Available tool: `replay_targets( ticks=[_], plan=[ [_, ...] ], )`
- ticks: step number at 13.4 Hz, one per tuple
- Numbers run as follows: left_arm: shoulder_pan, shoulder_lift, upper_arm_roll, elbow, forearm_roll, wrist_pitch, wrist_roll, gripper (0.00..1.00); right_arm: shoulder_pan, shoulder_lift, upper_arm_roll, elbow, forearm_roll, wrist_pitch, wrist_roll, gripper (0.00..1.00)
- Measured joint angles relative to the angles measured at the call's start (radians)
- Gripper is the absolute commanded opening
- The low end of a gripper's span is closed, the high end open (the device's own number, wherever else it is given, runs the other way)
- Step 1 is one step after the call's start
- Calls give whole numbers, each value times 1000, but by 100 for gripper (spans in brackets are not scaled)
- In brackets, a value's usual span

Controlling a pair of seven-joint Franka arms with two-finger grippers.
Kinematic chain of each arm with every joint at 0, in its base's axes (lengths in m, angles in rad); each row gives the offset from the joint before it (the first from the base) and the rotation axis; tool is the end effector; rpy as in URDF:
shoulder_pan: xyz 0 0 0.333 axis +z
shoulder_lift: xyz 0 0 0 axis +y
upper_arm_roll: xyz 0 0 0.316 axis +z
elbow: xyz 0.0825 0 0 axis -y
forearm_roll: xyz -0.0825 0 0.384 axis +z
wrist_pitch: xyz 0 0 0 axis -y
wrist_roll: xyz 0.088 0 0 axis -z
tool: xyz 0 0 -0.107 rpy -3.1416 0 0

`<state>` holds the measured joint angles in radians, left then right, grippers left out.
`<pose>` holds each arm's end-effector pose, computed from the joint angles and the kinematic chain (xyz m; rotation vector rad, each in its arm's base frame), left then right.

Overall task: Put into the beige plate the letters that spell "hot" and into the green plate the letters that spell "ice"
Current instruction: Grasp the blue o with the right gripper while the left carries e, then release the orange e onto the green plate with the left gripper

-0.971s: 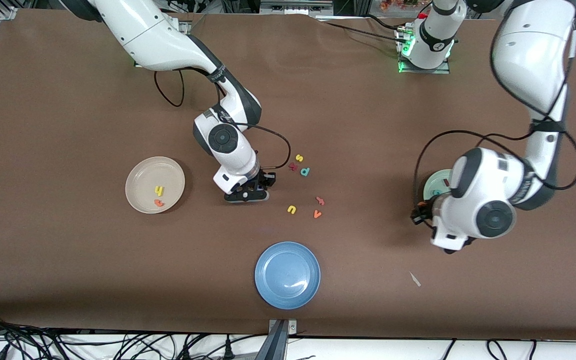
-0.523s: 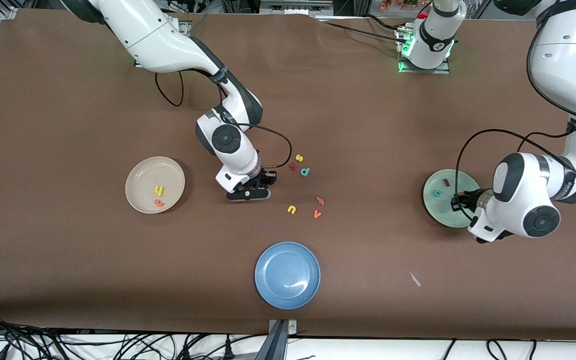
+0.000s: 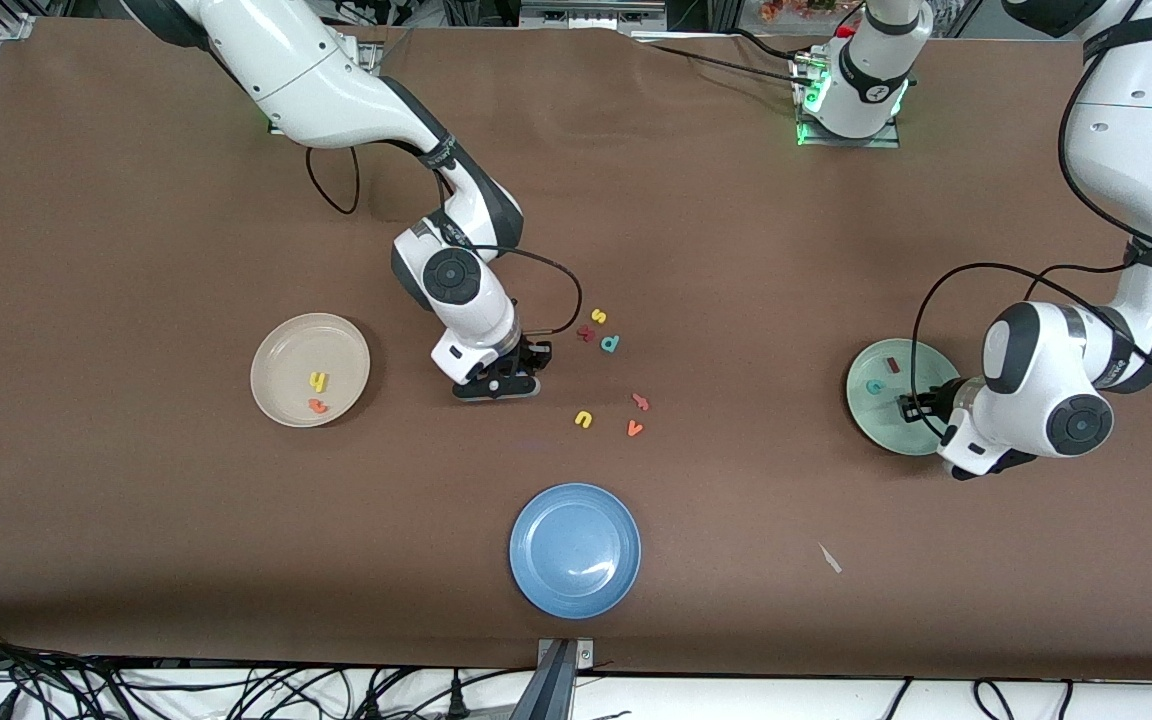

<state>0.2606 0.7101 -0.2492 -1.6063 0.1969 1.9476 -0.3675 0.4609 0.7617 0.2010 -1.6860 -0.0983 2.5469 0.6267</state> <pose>0.6522 0.0370 0.1981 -3.0038 -0.4605 0.5170 0.5504 0.4111 0.1732 -3.0095 -0.0772 -0.0722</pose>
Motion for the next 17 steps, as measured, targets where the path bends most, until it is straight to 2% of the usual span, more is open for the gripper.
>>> replay_targets(
  ticks=[1,2,4,9,10,11,13,15,17],
  plan=[
    [0,-14,-1,5,0,-5,6,100,0,0,0,0,-2,0,0,2],
    [0,-33,-2,14,0,-24,16,100,1,0,1,1,-2,5,0,0],
    [-1,-77,-8,62,0,-130,31,100,4,0,1,1,-3,11,0,0],
    [-37,-128,-32,277,0,-458,39,100,4,-1,-1,1,-3,10,0,0],
    [-50,-128,-35,320,0,-513,39,100,3,-1,-2,1,-4,10,0,17],
    [-66,-128,-37,362,0,-566,39,100,3,-2,-4,1,-4,9,0,25],
    [-103,-129,-39,452,0,-653,39,100,3,-8,-12,1,-8,-2,0,31],
    [-134,-131,-39,528,0,-699,39,100,1,-20,-16,1,-9,-17,0,42],
    [-143,-131,-39,567,-1,-707,39,100,1,-25,-17,1,-9,-22,0,42]
  ],
)
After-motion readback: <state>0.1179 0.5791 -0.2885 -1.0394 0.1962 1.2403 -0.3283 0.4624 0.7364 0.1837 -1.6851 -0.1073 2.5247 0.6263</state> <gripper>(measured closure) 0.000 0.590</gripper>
